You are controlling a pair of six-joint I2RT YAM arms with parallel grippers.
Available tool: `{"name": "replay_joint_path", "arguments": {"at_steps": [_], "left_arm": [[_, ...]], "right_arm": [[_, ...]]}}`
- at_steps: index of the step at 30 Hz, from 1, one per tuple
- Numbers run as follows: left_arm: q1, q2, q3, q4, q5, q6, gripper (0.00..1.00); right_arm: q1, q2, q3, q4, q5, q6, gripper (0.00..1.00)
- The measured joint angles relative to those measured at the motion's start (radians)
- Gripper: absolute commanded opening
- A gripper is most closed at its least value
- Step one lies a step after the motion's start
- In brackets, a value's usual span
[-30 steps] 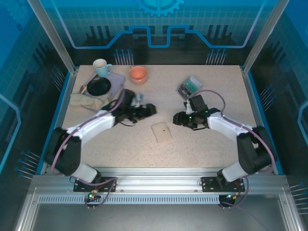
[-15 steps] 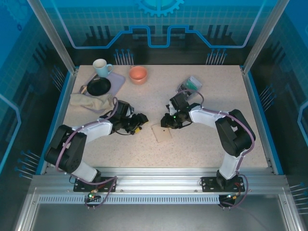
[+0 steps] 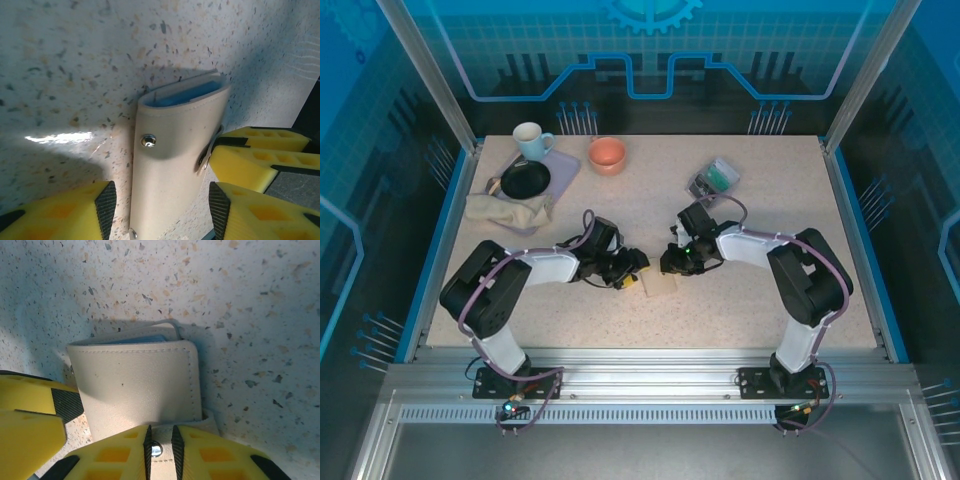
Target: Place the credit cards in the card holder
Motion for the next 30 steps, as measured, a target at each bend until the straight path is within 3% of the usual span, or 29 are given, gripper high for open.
{"name": "replay_joint_path", "arguments": {"at_steps": [19, 24, 26, 28, 30], "left_arm": [[-0.004, 0.012, 0.021, -0.001, -0.002, 0.005, 0.13], [-0.005, 0.012, 0.039, 0.011, 0.018, 0.007, 0.17], [-0.005, 0.012, 0.045, 0.025, 0.024, 0.005, 0.28], [-0.005, 0.012, 0.05, 0.021, 0.026, 0.012, 0.29], [-0.005, 0.011, 0.053, 0.01, 0.022, 0.025, 0.38]], "right_arm": [[-0.002, -0.029, -0.041, 0.045, 0.024, 0.064, 0.24], [-0.002, -0.03, -0.041, 0.045, 0.026, 0.067, 0.24], [-0.002, -0.03, -0.041, 0.045, 0.026, 0.068, 0.24], [-0.002, -0.03, -0.041, 0.045, 0.026, 0.071, 0.24], [-0.002, -0.029, -0.041, 0.045, 0.026, 0.072, 0.24]]}}
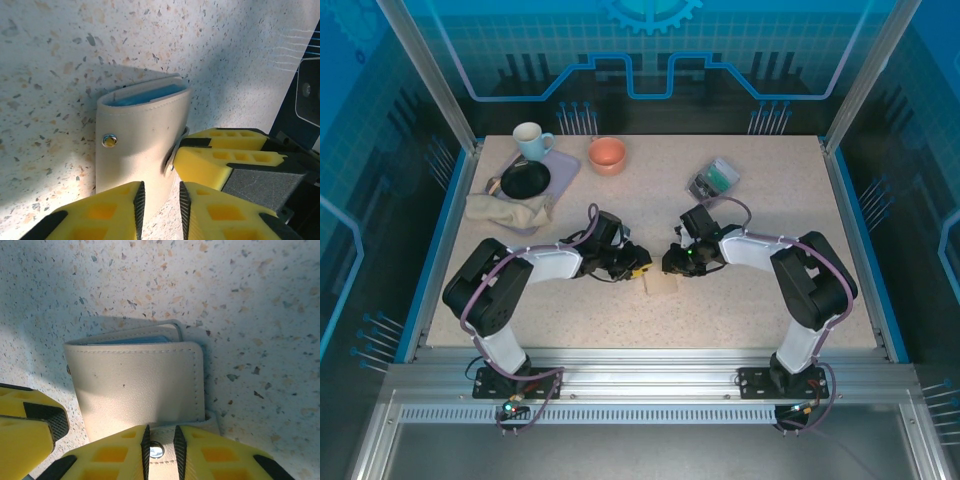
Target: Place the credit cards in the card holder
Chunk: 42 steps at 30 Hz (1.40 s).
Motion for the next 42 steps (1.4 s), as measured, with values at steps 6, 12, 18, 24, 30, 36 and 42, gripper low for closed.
{"name": "replay_joint_path", "arguments": {"at_steps": [6, 12, 18, 24, 30, 36, 42], "left_arm": [[0.0, -0.014, 0.0, -0.082, -0.036, 0.032, 0.45], [0.0, -0.005, 0.0, -0.09, -0.045, 0.034, 0.45], [-0.005, 0.04, 0.002, -0.055, -0.043, 0.019, 0.36], [-0.011, 0.064, 0.002, 0.005, -0.033, -0.007, 0.16], [-0.011, 0.056, 0.002, 0.02, -0.031, -0.001, 0.0], [-0.018, -0.002, 0.0, 0.02, -0.031, 0.01, 0.0], [-0.019, -0.027, 0.0, 0.019, -0.031, 0.027, 0.0]], "right_arm": [[0.0, 0.0, 0.0, 0.0, 0.001, 0.006, 0.24], [0.0, 0.0, 0.0, 0.0, 0.001, 0.006, 0.24], [0.0, 0.0, 0.0, 0.0, 0.001, 0.006, 0.24], [0.0, 0.0, 0.0, 0.0, 0.008, 0.006, 0.25], [0.0, -0.003, 0.002, -0.007, 0.021, 0.006, 0.26], [0.002, -0.013, 0.036, -0.067, 0.056, -0.007, 0.29], [0.016, -0.039, 0.064, -0.133, 0.116, -0.039, 0.37]]}}
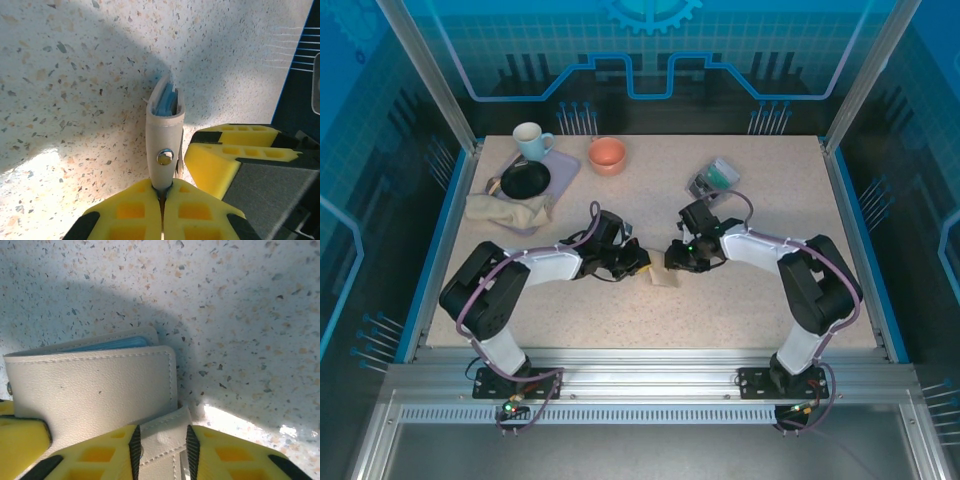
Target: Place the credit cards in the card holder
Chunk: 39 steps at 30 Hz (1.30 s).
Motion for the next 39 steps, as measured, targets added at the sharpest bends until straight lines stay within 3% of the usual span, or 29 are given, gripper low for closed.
{"name": "replay_joint_path", "arguments": {"at_steps": [13, 18, 24, 29, 33, 39], "left_arm": [[0.0, 0.0, 0.0, -0.008, -0.003, 0.001, 0.0], [0.0, 0.0, 0.0, -0.033, -0.014, 0.004, 0.0], [-0.002, 0.0, 0.0, -0.041, -0.014, 0.011, 0.0], [0.014, -0.034, -0.027, -0.044, -0.014, 0.013, 0.0], [0.023, -0.047, -0.038, -0.053, -0.014, 0.031, 0.0], [0.023, -0.047, -0.038, -0.071, -0.013, 0.059, 0.0]], "right_arm": [[0.069, 0.026, 0.042, -0.024, 0.021, -0.037, 0.47], [0.104, 0.053, 0.075, -0.064, 0.098, -0.051, 0.34], [0.123, 0.058, 0.095, -0.131, 0.226, -0.055, 0.29], [0.05, 0.027, 0.036, -0.187, 0.312, -0.062, 0.26], [-0.028, -0.007, 0.0, -0.222, 0.304, -0.069, 0.32], [-0.015, -0.07, 0.023, -0.174, 0.156, -0.077, 0.48]]}}
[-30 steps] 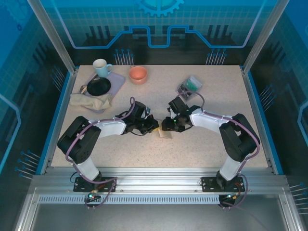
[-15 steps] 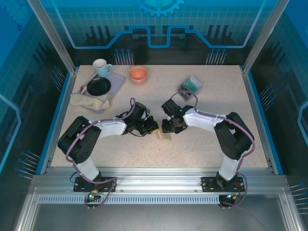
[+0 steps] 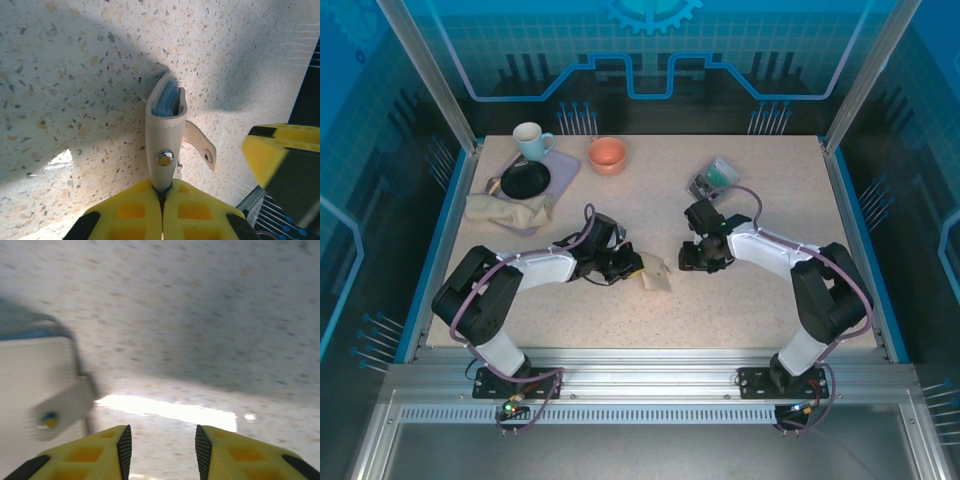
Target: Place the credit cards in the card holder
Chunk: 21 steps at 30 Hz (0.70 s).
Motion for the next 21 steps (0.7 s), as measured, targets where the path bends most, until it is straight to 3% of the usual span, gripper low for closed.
{"name": "replay_joint_path", "arguments": {"at_steps": [3, 8, 11, 15, 21], "left_arm": [[0.0, 0.0, 0.0, -0.006, 0.002, 0.005, 0.0], [0.0, 0.0, 0.004, -0.012, 0.008, 0.023, 0.0], [0.0, 0.0, 0.004, -0.013, 0.01, 0.024, 0.0], [0.0, 0.0, 0.004, -0.019, 0.01, 0.03, 0.0], [0.0, 0.0, 0.004, -0.045, 0.01, 0.056, 0.01]], "right_arm": [[0.02, 0.008, 0.028, 0.03, -0.058, -0.001, 0.57], [0.077, 0.075, 0.091, 0.052, -0.105, -0.006, 0.6], [0.106, 0.13, 0.113, 0.043, -0.099, -0.016, 0.54], [0.116, 0.164, 0.113, -0.014, -0.035, -0.024, 0.4], [0.056, 0.157, 0.05, -0.035, 0.013, -0.023, 0.38]]}}
